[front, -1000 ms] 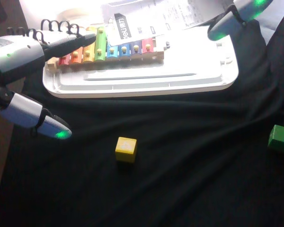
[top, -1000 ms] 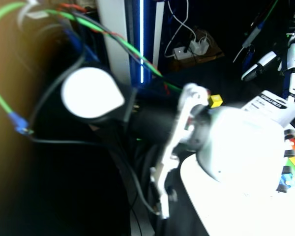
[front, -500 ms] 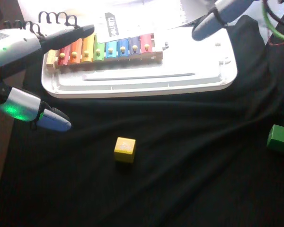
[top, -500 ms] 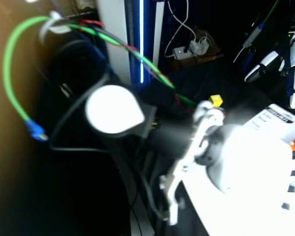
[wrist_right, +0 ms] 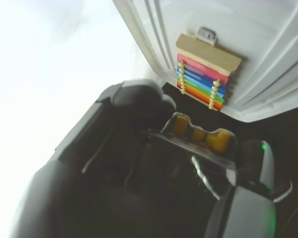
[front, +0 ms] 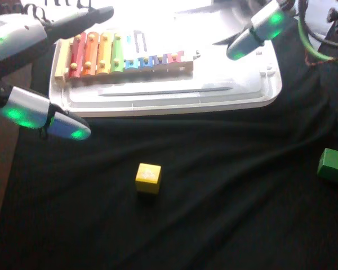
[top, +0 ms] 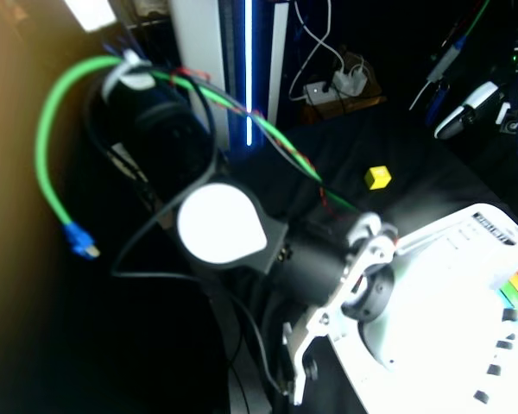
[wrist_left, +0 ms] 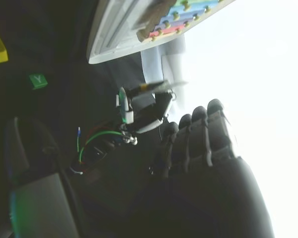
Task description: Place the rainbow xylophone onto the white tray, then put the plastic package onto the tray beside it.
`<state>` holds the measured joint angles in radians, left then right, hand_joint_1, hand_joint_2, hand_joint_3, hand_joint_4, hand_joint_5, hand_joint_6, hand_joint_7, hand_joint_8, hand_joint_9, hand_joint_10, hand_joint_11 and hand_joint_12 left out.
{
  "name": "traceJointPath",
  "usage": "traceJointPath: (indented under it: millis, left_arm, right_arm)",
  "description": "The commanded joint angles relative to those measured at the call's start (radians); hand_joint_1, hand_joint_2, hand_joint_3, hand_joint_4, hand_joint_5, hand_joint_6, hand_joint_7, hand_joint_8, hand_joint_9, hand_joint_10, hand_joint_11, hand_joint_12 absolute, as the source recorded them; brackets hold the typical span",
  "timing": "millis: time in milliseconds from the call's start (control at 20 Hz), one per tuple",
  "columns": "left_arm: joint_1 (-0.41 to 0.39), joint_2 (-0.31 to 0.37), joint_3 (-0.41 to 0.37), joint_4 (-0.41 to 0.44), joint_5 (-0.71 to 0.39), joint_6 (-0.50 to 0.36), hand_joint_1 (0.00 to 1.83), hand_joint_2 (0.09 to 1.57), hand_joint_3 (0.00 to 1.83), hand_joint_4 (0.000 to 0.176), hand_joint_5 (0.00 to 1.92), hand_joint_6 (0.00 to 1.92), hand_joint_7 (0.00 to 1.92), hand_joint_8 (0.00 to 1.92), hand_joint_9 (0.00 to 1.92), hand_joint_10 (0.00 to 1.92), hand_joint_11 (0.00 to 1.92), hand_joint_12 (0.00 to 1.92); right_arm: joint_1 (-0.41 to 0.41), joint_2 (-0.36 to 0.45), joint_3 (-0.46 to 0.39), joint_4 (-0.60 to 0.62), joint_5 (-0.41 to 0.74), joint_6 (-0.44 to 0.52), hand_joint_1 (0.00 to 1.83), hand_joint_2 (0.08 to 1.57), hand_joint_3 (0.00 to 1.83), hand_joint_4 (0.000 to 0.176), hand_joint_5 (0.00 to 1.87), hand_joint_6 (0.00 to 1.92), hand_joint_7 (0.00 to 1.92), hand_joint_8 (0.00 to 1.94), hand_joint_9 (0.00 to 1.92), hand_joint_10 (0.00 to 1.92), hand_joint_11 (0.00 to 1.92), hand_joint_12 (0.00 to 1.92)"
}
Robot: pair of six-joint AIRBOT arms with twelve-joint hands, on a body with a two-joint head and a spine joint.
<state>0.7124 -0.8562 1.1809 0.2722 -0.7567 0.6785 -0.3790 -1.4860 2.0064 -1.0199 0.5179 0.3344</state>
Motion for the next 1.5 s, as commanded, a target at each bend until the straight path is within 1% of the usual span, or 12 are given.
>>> traceJointPath:
  millis: [0, 50, 100, 300, 500, 700, 900, 950, 1100, 1150, 1200, 1450]
  left_arm:
    - [-0.019, 0.006, -0.003, -0.025, -0.109, -0.002, 0.81, 0.73, 0.0, 0.0, 0.0, 0.0, 0.0, 0.0, 0.0, 0.0, 0.0, 0.0]
    - [-0.027, 0.006, -0.004, -0.02, -0.11, -0.002, 0.81, 0.74, 0.01, 0.0, 0.0, 0.0, 0.0, 0.0, 0.0, 0.0, 0.0, 0.0]
    - [-0.035, 0.006, -0.005, -0.015, -0.11, -0.002, 0.83, 0.73, 0.0, 0.0, 0.0, 0.0, 0.0, 0.0, 0.0, 0.0, 0.0, 0.0]
    - [-0.054, 0.008, -0.008, 0.0, -0.102, -0.002, 0.84, 0.73, 0.0, 0.0, 0.0, 0.0, 0.0, 0.0, 0.0, 0.0, 0.0, 0.0]
    - [-0.066, 0.008, -0.009, 0.009, -0.1, -0.002, 0.8, 0.72, 0.0, 0.0, 0.0, 0.0, 0.0, 0.0, 0.0, 0.0, 0.0, 0.0]
    - [-0.068, 0.007, -0.01, 0.01, -0.1, -0.002, 0.84, 0.74, 0.01, 0.0, 0.0, 0.0, 0.0, 0.0, 0.0, 0.0, 0.0, 0.0]
    - [-0.07, 0.004, -0.01, 0.012, -0.099, -0.002, 0.85, 0.74, 0.0, 0.0, 0.0, 0.0, 0.0, 0.0, 0.0, 0.0, 0.0, 0.0]
    - [-0.07, 0.004, -0.01, 0.012, -0.098, -0.002, 0.84, 0.75, 0.0, 0.0, 0.0, 0.0, 0.0, 0.0, 0.0, 0.0, 0.0, 0.0]
    - [-0.07, 0.004, -0.01, 0.012, -0.098, -0.002, 0.81, 0.76, 0.01, 0.0, 0.0, 0.0, 0.0, 0.0, 0.0, 0.0, 0.0, 0.0]
    - [-0.07, 0.003, -0.009, 0.013, -0.096, -0.002, 0.85, 0.76, 0.01, 0.0, 0.0, 0.0, 0.0, 0.0, 0.0, 0.0, 0.0, 0.0]
    - [-0.07, 0.003, -0.009, 0.013, -0.096, -0.002, 0.85, 0.75, 0.0, 0.0, 0.0, 0.0, 0.0, 0.0, 0.0, 0.0, 0.0, 0.0]
    - [-0.068, 0.001, -0.008, 0.013, -0.094, -0.002, 0.84, 0.73, 0.0, 0.0, 0.0, 0.0, 0.0, 0.0, 0.0, 0.0, 0.0, 0.0]
  right_arm:
    - [0.011, -0.003, 0.014, 0.081, 0.056, 0.018, 1.23, 1.14, 0.0, 0.0, 0.91, 1.03, 0.97, 1.19, 0.93, 1.41, 0.9, 1.62]
    - [0.003, -0.012, 0.027, 0.083, 0.052, 0.025, 1.23, 1.13, 0.0, 0.0, 0.91, 1.06, 0.98, 1.15, 0.94, 1.5, 0.93, 1.71]
    - [-0.009, -0.024, 0.046, 0.083, 0.047, 0.04, 1.39, 1.03, 0.0, 0.0, 0.76, 1.68, 0.83, 1.58, 0.89, 1.7, 0.93, 1.86]
    - [-0.039, -0.047, 0.085, 0.082, 0.035, 0.077, 1.4, 1.06, 0.0, 0.0, 0.69, 1.69, 0.77, 1.7, 0.87, 1.8, 0.92, 1.92]
    - [-0.061, -0.056, 0.103, 0.08, 0.016, 0.104, 1.16, 1.15, 0.0, 0.0, 0.9, 1.14, 0.82, 1.58, 0.92, 1.63, 0.94, 1.78]
    - [-0.073, -0.065, 0.115, 0.062, 0.009, 0.131, 1.45, 1.06, 0.0, 0.0, 0.6, 1.72, 0.72, 1.71, 0.81, 1.64, 0.83, 1.71]
    - [-0.079, -0.066, 0.116, 0.045, 0.008, 0.149, 1.21, 1.15, 0.0, 0.015, 0.88, 1.13, 0.94, 1.1, 0.83, 0.87, 0.74, 1.27]
    - [-0.079, -0.066, 0.116, 0.043, 0.008, 0.152, 1.21, 1.02, 0.0, 0.0, 0.73, 0.4, 0.76, 0.5, 0.78, 0.47, 0.6, 1.05]
    - [-0.08, -0.065, 0.116, 0.035, 0.008, 0.162, 1.15, 0.88, 0.0, 0.0, 0.53, 0.02, 0.51, 0.04, 0.54, 0.07, 0.33, 0.74]
    - [-0.08, -0.062, 0.111, 0.026, 0.011, 0.168, 1.03, 0.69, 0.0, 0.144, 0.08, 0.0, 0.17, 0.0, 0.21, 0.0, 0.1, 0.65]
    - [-0.08, -0.062, 0.111, 0.026, 0.012, 0.168, 0.95, 0.63, 0.0, 0.17, 0.01, 0.0, 0.03, 0.0, 0.04, 0.0, 0.02, 0.22]
    - [-0.08, -0.054, 0.109, 0.047, 0.078, 0.178, 0.88, 0.56, 0.0, 0.176, 0.0, 0.0, 0.0, 0.0, 0.0, 0.0, 0.0, 0.0]
